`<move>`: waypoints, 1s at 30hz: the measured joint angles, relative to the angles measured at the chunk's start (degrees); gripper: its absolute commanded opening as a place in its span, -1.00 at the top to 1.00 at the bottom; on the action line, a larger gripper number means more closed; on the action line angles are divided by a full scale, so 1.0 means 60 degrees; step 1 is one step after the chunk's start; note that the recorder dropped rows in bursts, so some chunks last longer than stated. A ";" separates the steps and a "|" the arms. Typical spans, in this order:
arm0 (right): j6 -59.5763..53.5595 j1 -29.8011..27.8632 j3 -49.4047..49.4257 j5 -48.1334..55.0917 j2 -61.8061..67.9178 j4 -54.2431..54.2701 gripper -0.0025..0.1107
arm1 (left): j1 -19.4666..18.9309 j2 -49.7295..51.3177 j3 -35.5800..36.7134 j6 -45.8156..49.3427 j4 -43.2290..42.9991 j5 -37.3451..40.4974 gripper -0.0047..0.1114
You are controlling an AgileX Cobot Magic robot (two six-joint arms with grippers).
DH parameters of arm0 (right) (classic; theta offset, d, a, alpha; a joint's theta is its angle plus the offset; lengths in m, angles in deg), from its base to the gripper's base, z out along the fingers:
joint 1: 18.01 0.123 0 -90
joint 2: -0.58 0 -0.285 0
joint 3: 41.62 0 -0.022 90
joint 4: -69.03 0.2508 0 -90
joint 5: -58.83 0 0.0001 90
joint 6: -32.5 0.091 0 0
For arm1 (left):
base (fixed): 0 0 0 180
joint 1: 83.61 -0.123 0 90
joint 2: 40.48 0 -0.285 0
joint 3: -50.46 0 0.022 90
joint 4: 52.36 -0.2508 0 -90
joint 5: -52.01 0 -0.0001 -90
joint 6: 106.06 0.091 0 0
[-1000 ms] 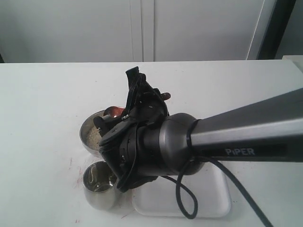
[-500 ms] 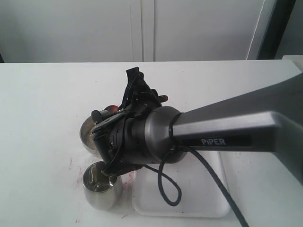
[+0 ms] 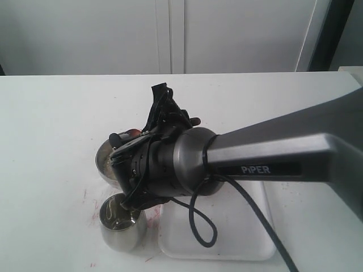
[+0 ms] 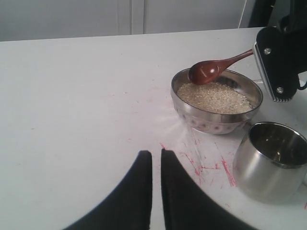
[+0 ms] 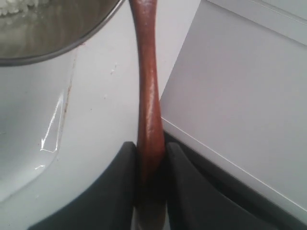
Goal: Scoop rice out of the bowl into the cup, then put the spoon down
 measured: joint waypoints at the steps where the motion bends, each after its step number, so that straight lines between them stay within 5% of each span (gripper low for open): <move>1: 0.0000 0.0000 0.0000 0.0000 0.0006 0.0026 0.96 | 0.0000 0.0000 0.0000 0.0000 0.0000 0.0000 0.67; 16: -0.0034 0.0000 -0.0016 0.0020 0.0302 0.0782 0.96 | 0.0000 0.0000 0.0000 0.0000 0.0000 0.0000 0.67; 30: -0.2025 -0.0006 -0.1143 0.0122 0.0242 0.4228 0.96 | 0.0000 0.0000 0.0000 0.0000 0.0000 0.0000 0.67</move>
